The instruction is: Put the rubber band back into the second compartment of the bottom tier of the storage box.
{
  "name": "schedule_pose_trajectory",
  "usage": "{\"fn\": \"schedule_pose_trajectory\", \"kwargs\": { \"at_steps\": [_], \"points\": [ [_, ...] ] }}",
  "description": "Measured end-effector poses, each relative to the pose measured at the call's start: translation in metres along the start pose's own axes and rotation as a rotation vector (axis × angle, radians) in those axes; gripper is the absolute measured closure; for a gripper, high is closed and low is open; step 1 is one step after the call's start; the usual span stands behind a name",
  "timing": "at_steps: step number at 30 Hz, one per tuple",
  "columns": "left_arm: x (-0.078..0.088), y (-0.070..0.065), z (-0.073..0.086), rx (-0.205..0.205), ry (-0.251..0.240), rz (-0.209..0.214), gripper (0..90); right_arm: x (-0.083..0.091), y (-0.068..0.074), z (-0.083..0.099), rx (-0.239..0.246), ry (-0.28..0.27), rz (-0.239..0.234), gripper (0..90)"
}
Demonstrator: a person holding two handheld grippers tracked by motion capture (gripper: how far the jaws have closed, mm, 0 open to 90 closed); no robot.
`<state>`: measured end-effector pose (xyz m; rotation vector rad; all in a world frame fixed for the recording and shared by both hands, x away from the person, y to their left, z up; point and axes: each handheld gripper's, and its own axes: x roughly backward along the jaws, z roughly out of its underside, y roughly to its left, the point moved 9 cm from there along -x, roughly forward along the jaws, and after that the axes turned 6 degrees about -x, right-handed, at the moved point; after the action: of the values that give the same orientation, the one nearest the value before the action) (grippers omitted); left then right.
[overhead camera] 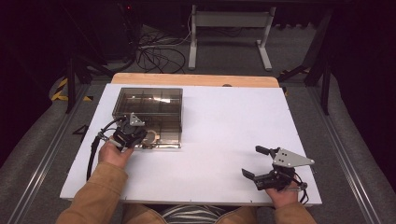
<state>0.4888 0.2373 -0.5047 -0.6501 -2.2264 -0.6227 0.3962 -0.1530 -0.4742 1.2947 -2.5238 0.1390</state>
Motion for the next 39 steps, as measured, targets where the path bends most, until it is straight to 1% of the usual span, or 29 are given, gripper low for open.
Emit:
{"fn": "schedule_pose_trajectory", "kwargs": {
  "at_steps": [4,6,8,10,11,13,16,18,19,21,22,23,30,39],
  "points": [
    [0.0,0.0,0.001,-0.001,0.005,-0.001,80.4,0.0,0.0,0.0,0.0,0.001,0.0,3.8],
    [0.001,0.001,0.0,-0.008,0.0,-0.015,75.6,0.0,0.0,0.0,-0.001,0.001,-0.002,3.8],
    [0.003,0.001,0.0,-0.01,-0.005,-0.02,70.9,0.0,0.0,0.0,-0.001,-0.001,-0.004,3.8],
    [0.006,0.001,-0.002,-0.001,-0.023,-0.025,67.9,0.0,0.0,0.0,-0.001,-0.001,-0.003,3.8],
    [0.008,0.002,-0.003,-0.005,-0.026,-0.029,66.9,0.0,0.0,0.0,0.0,-0.001,-0.004,3.8],
    [0.011,0.001,-0.004,0.001,-0.041,-0.018,63.9,0.0,0.0,0.0,-0.001,0.0,-0.004,3.8],
    [0.018,0.0,-0.007,0.011,-0.074,-0.015,57.8,0.0,0.0,0.0,-0.001,-0.001,-0.004,3.8],
    [0.023,-0.001,-0.01,0.019,-0.094,-0.009,55.6,0.0,0.0,0.0,-0.002,-0.001,-0.005,3.8],
    [0.025,-0.001,-0.011,0.018,-0.102,-0.002,54.2,-0.001,0.0,0.0,-0.003,0.001,-0.005,3.8],
    [0.03,-0.004,-0.013,0.03,-0.125,0.016,51.7,-0.001,0.0,0.0,-0.002,0.0,-0.006,3.8],
    [0.033,-0.005,-0.015,0.033,-0.136,0.019,51.1,0.0,0.0,0.0,-0.003,-0.001,-0.005,3.8],
    [0.036,-0.004,-0.016,0.024,-0.146,0.017,50.4,0.0,0.0,0.0,-0.001,-0.002,-0.005,3.8],
    [0.055,-0.013,-0.026,0.034,-0.206,0.056,45.3,-0.001,0.0,0.0,-0.002,0.001,-0.004,3.8],
    [0.063,-0.016,-0.029,0.026,-0.228,0.06,44.2,-0.001,0.0,0.0,-0.001,0.0,-0.005,3.8]
  ]
}}
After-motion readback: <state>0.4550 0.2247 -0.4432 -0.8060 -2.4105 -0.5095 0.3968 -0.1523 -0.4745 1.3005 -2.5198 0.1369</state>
